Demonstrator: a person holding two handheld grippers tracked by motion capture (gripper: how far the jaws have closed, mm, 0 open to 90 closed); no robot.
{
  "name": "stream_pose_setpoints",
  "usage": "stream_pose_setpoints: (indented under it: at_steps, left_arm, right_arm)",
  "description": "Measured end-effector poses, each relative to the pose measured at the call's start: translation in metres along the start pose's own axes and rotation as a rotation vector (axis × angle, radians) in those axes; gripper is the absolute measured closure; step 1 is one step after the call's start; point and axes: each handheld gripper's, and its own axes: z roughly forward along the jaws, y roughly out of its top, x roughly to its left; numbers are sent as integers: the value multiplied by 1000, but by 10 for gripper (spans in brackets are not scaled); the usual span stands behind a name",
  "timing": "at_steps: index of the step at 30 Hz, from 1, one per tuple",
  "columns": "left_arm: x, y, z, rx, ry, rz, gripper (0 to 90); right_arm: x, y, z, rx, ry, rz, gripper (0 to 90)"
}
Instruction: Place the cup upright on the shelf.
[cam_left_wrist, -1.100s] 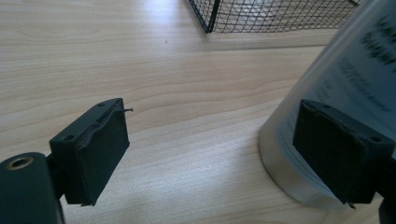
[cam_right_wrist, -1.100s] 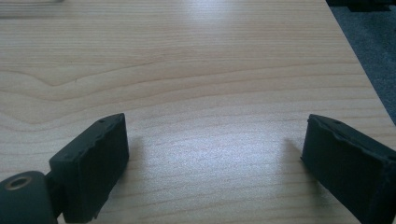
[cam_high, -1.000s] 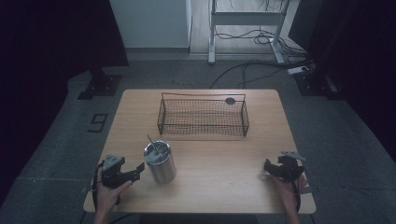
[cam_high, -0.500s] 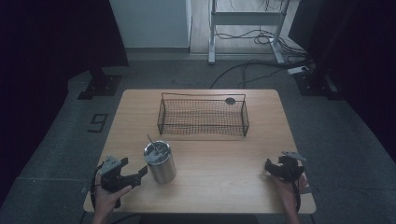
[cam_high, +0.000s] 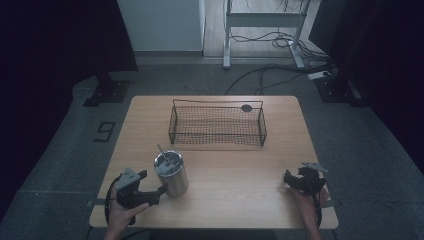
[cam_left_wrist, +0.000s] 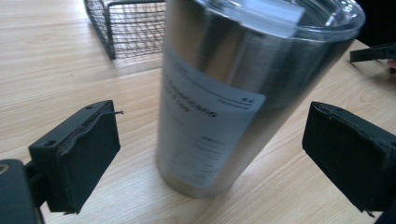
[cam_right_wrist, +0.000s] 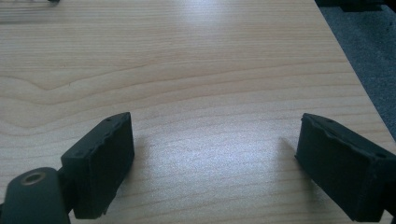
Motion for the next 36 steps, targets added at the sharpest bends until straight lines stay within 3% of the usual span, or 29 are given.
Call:
stream_pose_setpoints:
  at_steps: [6,20,36]
  left_arm:
    - [-12,2,12,18,5,33,37]
    - [-16,9,23,13,8,43,29]
    - [-20,27,46,43,67,76,1]
  right_arm:
    - [0,0,0,-1,0,0,116]
    - [0,0,0,-4,1,0,122]
    - [0,0,0,-4,-1,1,128]
